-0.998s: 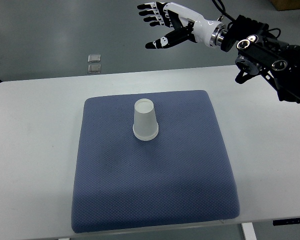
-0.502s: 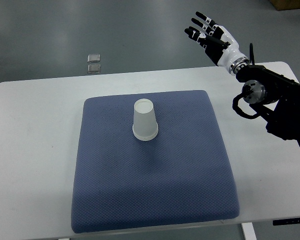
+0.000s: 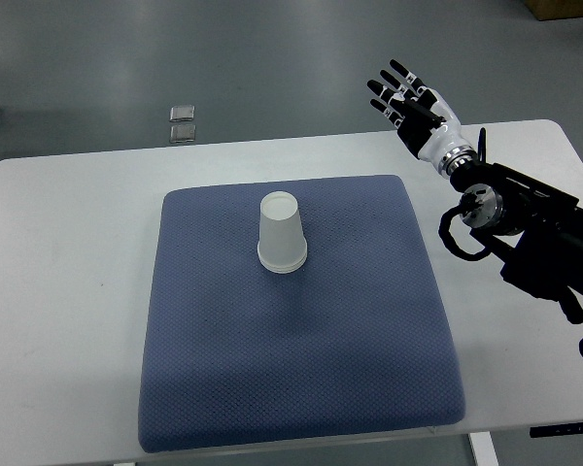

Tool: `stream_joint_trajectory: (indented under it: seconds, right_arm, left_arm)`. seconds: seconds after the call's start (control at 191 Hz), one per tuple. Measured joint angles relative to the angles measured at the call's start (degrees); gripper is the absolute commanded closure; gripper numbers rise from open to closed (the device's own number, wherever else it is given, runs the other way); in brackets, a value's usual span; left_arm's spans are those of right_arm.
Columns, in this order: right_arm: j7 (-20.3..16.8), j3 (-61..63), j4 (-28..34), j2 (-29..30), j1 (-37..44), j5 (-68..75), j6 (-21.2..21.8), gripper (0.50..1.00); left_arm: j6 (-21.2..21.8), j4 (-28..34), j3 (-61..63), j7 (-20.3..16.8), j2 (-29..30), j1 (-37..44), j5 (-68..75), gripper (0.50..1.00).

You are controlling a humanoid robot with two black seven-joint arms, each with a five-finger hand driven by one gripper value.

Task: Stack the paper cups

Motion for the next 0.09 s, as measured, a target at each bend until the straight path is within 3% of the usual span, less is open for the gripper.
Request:
stream_joint_trajectory:
  seconds: [0.089]
  right_arm:
    - [0.0, 0.0, 0.0, 0.2, -0.3, 0.2, 0.0, 0.587]
  left_arm:
    - [0.0, -0.1, 0.0, 0.0, 0.0, 0.0, 0.0, 0.5]
